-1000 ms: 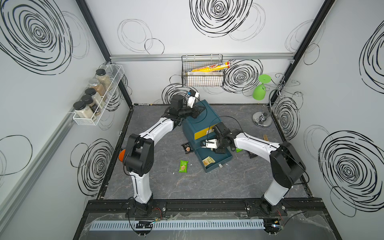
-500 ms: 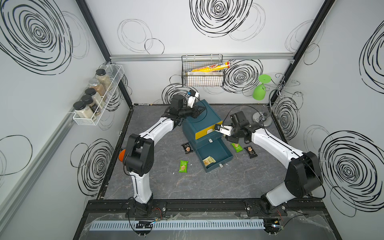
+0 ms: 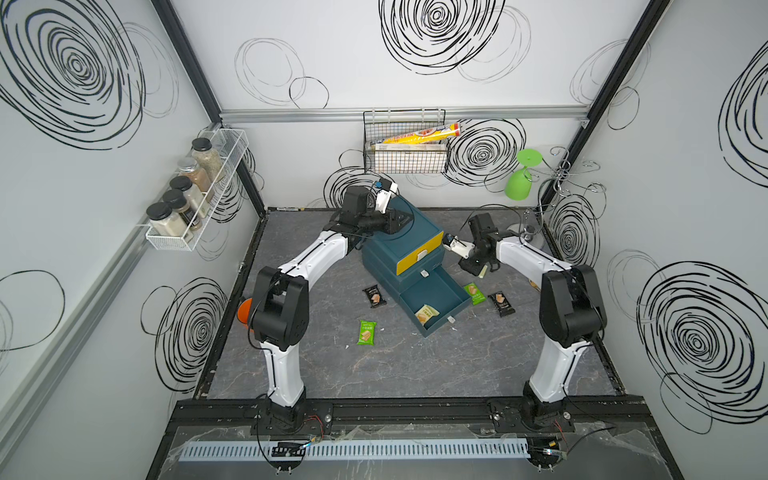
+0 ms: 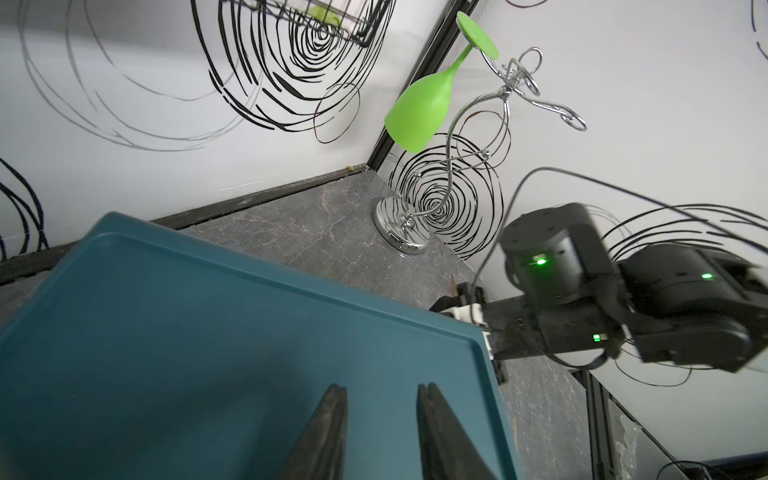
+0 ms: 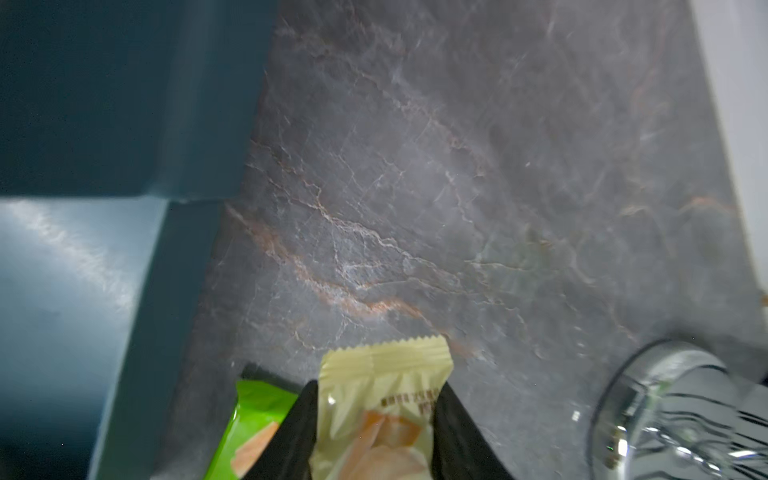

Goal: Take the cookies out of the drawer
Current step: Place the cookie at the center of the board, then pick up the cookie from the drawer.

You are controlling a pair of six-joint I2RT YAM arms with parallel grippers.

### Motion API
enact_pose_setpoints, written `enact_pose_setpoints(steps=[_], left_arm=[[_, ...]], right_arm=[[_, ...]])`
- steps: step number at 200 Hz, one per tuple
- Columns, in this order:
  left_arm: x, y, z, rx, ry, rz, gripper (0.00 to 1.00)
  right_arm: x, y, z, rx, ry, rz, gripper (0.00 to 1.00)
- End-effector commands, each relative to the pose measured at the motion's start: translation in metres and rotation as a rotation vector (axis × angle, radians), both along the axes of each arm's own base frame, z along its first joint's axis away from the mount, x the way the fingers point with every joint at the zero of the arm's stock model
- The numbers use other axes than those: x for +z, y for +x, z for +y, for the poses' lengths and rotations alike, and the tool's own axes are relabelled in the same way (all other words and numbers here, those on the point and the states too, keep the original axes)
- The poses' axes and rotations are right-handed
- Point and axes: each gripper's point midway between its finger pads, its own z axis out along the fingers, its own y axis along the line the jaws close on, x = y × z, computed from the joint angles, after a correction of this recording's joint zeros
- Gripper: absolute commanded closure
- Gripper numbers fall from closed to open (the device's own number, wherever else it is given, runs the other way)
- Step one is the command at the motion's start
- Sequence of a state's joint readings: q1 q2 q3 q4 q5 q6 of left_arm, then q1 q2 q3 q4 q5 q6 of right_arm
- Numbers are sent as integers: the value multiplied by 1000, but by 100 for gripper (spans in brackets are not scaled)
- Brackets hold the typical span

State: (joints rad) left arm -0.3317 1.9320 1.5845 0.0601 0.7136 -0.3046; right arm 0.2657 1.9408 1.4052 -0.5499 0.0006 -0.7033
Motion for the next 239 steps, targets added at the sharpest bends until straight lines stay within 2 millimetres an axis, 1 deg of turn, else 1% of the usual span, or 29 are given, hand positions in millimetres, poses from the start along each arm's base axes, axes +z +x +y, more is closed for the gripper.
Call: enact_pose_setpoints(steps=[1,6,18,27,46,65,84,91,98,110,133,147,161,176,187,194,201,212,219,228,239], left_arm=[[-43,-7,-3,-11,36,163,56],[-41,-7,-3,-11,32,162,55],[-35,-6,-4,-14,23,155,52],[-31,-6,-5,-15,17,149,49],[-17,-4,-6,-16,0,133,42],[9,-5,-7,-19,-34,95,37],[44,-12,-7,-29,-70,29,32],[55,-15,-6,-29,-75,2,30],[67,-19,-6,-30,-77,-27,28],[86,-26,-5,-26,-66,-84,26],[108,-42,-5,-13,22,-185,24],[120,-57,-8,-15,93,-252,23],[131,-73,-11,-6,170,-315,23],[140,-100,-21,-46,229,-385,21],[138,-121,-31,-97,283,-420,18],[131,-132,-37,-133,321,-418,16],[122,-139,-40,-149,363,-399,16],[100,-145,-45,-178,430,-340,16],[82,-149,-47,-202,472,-305,16],[60,-154,-49,-213,539,-290,17],[34,-162,-54,-246,612,-270,17]], right_arm=[[-5,11,2,-59,38,5,47],[-5,13,1,-68,40,0,44],[-4,19,-3,-92,46,-13,41],[0,23,-4,-99,54,-20,36],[15,32,-8,-120,76,-58,34],[39,42,-11,-160,137,-106,34],[67,50,-14,-210,212,-162,31],[74,50,-15,-221,237,-167,31],[81,51,-15,-234,253,-175,31],[87,49,-15,-250,265,-177,31],[92,44,-17,-287,288,-173,30],[94,41,-18,-309,299,-169,30],[100,41,-18,-331,320,-179,30],[108,39,-17,-346,348,-191,30],[112,38,-18,-368,370,-195,30],[114,37,-18,-381,382,-195,30],[117,36,-19,-401,399,-202,30],[122,34,-19,-417,430,-210,30],[124,32,-20,-429,444,-224,30],[129,33,-24,-461,466,-255,30],[130,30,-26,-475,493,-262,30]])
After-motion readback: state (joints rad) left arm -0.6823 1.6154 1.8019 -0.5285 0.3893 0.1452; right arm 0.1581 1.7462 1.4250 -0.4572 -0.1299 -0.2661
